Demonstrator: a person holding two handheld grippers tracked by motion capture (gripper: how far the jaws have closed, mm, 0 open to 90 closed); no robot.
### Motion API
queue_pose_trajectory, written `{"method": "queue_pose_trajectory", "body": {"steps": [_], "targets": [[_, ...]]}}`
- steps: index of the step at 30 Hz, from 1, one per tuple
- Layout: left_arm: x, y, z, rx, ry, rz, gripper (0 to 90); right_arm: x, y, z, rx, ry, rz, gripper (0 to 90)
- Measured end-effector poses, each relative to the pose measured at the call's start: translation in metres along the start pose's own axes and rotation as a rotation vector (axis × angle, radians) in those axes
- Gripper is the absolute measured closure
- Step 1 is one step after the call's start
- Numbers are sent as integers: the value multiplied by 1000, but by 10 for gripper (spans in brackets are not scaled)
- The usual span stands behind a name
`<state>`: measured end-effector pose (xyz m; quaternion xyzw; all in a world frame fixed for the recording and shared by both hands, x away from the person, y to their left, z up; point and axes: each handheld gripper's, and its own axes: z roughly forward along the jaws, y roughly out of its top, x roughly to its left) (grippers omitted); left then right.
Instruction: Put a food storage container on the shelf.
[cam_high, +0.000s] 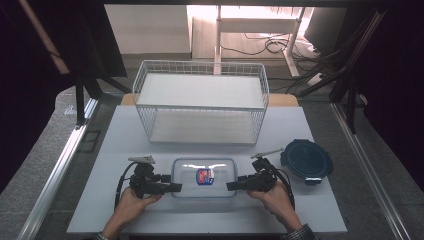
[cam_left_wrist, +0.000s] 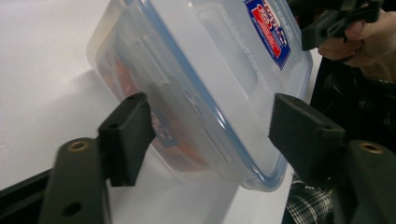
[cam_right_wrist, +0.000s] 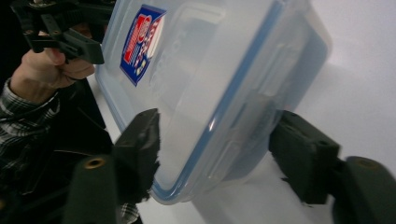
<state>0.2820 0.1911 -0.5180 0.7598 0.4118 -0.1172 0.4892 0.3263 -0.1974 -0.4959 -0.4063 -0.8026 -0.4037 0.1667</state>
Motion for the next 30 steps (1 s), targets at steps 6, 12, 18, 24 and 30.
{"method": "queue_pose_trajectory", "body": {"steps": [6,12,18,24,30], "targets": [[-2,-3,-3,-35,-6,-12,447,5,-1,-8,-42,-16,-28,439],[-1,-5,-6,-54,-30,5,496,-6,-1,-7,-79,53,12,358],[1,-7,-5,-84,-42,-54,511,3,-1,-15,-97,-2,8,509],[0,-7,-5,-92,-47,-52,525,3,-7,-17,-104,12,42,516],[-3,-10,-8,-111,-43,-52,553,9,-14,-13,-101,-9,55,500]]}}
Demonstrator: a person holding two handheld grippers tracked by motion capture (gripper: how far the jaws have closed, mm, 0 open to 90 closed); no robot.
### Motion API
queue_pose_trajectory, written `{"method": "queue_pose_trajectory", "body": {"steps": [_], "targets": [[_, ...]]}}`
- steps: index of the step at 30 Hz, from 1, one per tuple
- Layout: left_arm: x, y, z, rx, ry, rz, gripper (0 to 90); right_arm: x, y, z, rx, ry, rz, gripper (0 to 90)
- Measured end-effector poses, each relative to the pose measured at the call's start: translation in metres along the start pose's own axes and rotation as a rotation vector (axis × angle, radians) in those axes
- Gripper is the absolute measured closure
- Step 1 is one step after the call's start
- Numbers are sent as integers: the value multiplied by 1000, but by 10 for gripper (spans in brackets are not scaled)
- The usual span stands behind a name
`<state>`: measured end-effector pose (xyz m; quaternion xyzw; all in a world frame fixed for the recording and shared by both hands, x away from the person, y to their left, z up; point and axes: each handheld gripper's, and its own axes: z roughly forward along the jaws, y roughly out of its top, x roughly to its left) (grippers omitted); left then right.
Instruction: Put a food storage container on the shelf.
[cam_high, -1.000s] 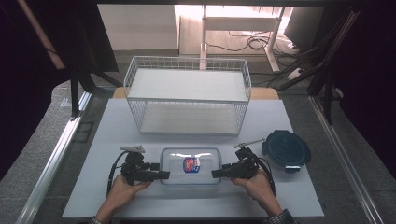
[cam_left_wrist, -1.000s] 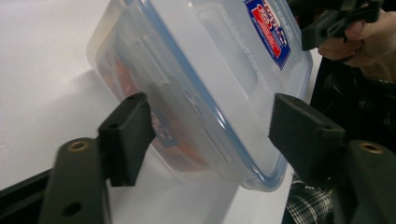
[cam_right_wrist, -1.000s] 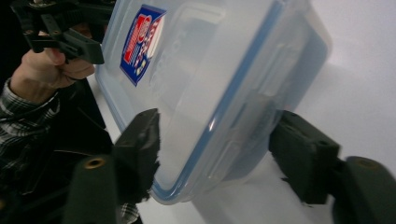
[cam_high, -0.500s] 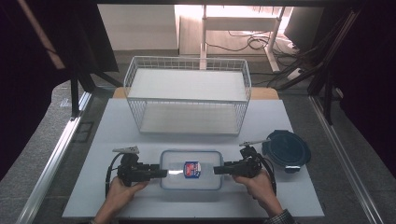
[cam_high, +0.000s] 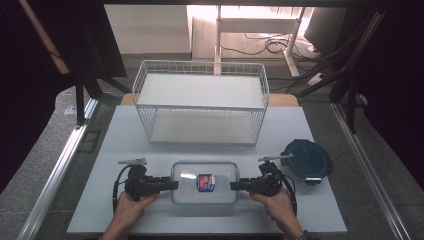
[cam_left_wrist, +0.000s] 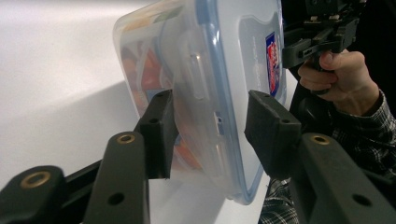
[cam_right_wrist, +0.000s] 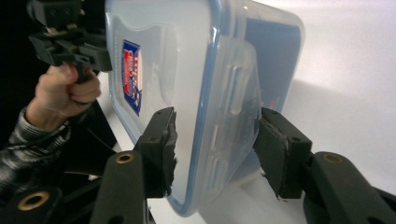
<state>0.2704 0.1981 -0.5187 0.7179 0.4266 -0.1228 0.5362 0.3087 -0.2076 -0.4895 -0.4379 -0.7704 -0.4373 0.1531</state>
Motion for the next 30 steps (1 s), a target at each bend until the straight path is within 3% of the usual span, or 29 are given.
{"method": "queue_pose_trajectory", "body": {"steps": [1,4,7,14,23,30], "targets": [[-3,1,0,1,20,21,559,2,0,-1,-15,-16,-21,497],[-4,2,0,-9,38,28,559,6,1,-1,-21,-38,-41,494],[-2,3,-2,-36,30,3,558,11,0,-1,-42,-56,-62,496],[-9,15,-8,-70,25,41,555,22,6,-10,-112,-52,-117,508],[-27,45,-20,-91,60,116,542,41,26,-26,-173,-72,-188,508],[-34,66,-27,-115,63,136,539,50,46,-35,-206,-82,-226,509]]}}
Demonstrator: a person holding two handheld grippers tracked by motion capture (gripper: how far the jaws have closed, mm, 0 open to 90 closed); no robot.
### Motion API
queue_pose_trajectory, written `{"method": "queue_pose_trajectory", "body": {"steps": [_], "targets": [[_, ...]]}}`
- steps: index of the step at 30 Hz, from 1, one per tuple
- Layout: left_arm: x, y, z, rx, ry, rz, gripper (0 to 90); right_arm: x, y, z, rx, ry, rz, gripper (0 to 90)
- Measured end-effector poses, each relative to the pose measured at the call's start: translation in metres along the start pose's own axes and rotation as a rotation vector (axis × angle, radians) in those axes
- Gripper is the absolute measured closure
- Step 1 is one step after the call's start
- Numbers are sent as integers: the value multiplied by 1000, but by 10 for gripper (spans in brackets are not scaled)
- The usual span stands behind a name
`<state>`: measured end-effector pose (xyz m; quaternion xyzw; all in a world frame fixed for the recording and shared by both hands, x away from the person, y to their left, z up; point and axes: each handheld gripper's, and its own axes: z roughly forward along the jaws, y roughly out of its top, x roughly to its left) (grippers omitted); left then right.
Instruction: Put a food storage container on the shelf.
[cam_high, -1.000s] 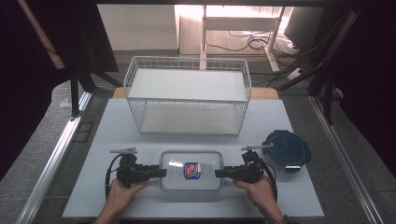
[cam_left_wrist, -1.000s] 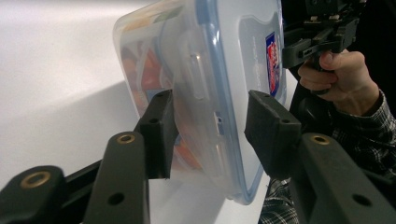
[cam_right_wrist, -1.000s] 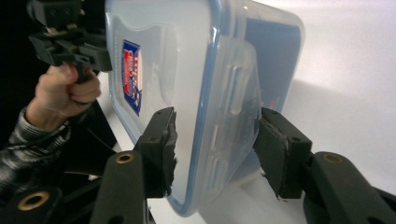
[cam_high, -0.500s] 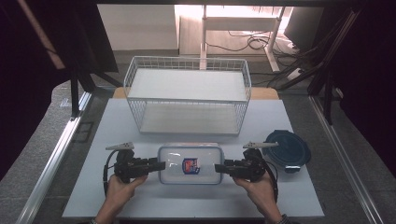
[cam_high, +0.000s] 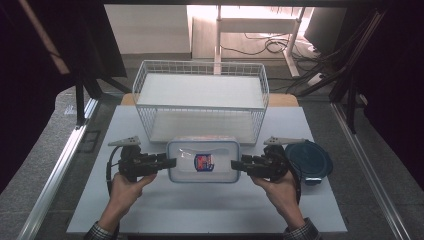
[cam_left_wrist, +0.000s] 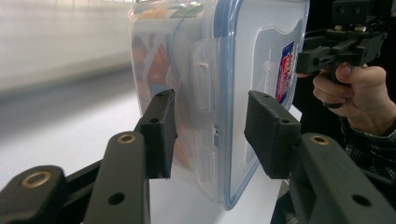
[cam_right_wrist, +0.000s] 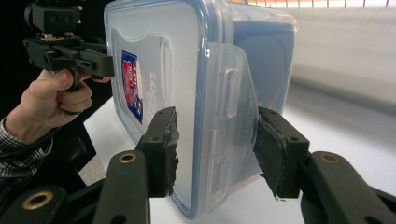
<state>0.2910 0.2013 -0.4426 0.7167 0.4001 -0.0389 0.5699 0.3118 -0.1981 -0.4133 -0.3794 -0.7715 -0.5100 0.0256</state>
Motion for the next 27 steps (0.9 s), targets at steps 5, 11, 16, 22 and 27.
{"method": "queue_pose_trajectory", "body": {"steps": [5,11,16,22,27], "targets": [[-1,19,-4,-20,0,14,539,0,18,-4,-36,9,-9,512],[1,38,-7,-33,-1,16,539,-1,37,-5,-60,19,-16,515],[3,52,-10,-37,9,23,539,-5,53,-2,-73,28,-21,516],[4,69,-13,-47,21,32,539,-7,66,0,-86,40,-18,516],[7,86,-19,-71,22,34,540,-7,85,1,-100,40,-24,516]]}}
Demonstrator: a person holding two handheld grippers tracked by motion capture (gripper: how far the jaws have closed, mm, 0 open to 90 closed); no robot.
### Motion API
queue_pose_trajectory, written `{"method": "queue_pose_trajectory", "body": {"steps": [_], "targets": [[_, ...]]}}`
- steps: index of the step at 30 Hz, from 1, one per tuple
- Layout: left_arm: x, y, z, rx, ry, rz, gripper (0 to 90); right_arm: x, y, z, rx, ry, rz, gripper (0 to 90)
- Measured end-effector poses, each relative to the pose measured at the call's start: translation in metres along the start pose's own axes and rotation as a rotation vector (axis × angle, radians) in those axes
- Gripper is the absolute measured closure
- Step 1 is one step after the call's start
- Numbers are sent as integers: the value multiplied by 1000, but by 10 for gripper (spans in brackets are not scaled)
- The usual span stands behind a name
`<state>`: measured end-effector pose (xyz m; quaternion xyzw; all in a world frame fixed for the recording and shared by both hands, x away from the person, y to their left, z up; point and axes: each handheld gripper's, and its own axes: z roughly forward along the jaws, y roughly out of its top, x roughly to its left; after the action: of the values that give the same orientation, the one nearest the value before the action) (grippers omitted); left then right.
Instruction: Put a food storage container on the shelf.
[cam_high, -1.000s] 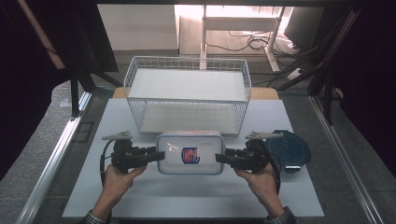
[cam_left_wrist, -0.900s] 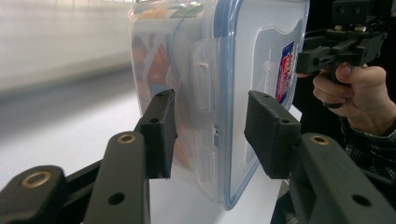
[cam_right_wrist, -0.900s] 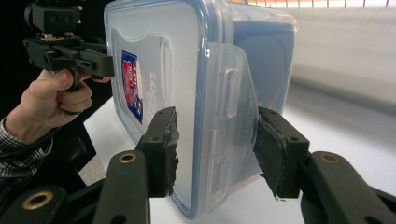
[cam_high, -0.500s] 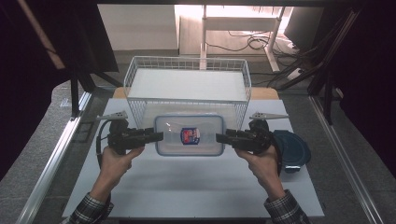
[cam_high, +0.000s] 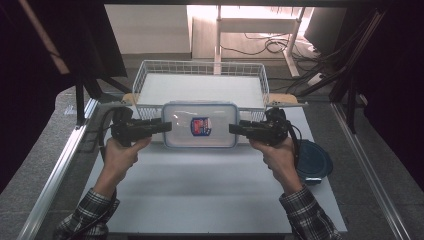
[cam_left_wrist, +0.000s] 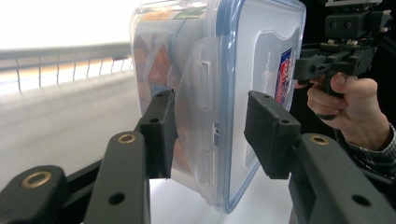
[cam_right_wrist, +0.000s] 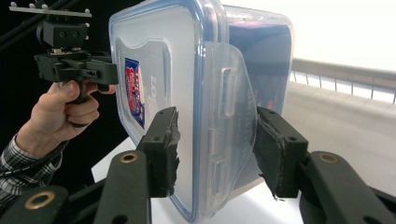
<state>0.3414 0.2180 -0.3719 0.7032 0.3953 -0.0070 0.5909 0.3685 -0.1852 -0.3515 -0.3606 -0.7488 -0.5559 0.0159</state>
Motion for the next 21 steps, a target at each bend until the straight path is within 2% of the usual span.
{"method": "queue_pose_trajectory", "body": {"steps": [8,14,21], "targets": [[7,20,0,-7,-3,-19,540,-2,21,4,-1,-5,-5,515],[14,41,5,-3,-1,-28,539,-11,38,7,-15,-8,9,515],[17,62,5,-10,4,-18,539,-15,58,9,-43,-5,9,514]]}}
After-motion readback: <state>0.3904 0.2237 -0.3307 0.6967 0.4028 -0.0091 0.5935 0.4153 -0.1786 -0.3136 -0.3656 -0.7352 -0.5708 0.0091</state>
